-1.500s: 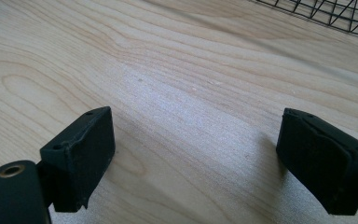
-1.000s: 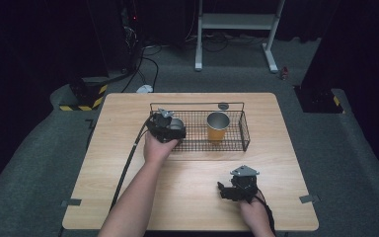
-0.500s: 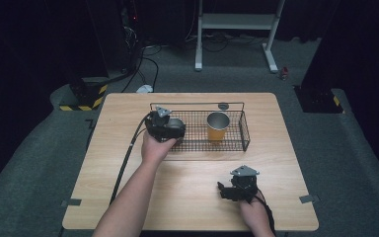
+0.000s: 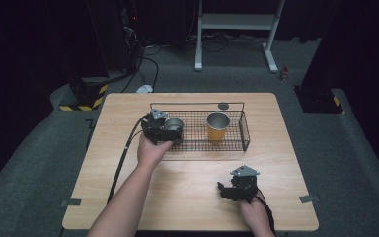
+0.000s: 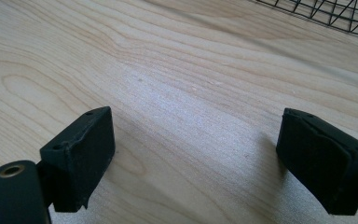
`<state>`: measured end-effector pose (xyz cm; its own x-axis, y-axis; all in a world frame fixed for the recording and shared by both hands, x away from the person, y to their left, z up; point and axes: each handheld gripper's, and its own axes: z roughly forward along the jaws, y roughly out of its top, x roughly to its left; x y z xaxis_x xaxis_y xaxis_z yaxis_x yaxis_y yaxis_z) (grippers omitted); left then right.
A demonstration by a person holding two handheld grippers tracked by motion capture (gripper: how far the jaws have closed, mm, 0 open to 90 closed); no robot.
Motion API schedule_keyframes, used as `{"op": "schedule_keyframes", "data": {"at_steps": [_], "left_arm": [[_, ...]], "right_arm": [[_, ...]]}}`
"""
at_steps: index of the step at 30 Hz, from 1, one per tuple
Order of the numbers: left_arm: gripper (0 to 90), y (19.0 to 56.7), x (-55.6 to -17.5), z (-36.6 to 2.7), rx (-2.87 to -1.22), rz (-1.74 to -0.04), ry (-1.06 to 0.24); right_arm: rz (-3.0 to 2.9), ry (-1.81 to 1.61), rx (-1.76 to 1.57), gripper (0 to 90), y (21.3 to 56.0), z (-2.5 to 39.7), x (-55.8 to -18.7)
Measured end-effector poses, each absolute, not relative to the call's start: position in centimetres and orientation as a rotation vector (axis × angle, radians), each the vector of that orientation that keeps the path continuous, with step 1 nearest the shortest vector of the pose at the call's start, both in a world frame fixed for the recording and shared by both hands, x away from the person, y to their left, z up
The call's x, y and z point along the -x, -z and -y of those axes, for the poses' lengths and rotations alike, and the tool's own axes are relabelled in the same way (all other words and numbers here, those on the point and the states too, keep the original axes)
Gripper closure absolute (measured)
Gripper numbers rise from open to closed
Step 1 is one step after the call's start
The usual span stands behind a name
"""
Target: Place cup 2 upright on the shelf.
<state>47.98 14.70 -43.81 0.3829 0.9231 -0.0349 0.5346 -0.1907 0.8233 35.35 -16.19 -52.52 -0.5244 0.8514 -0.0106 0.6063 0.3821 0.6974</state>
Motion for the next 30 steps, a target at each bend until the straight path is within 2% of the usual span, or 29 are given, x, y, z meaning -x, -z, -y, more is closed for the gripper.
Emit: {"op": "schedule_keyframes", "data": {"at_steps": [30], "left_arm": [[3.6,44.9,-41.6,-18.8,-1.859,-1.212,-0.574]], "right_arm": [[-2.277,-0.919,-1.266,11.4,52.5,16.2,-35.4]]}}
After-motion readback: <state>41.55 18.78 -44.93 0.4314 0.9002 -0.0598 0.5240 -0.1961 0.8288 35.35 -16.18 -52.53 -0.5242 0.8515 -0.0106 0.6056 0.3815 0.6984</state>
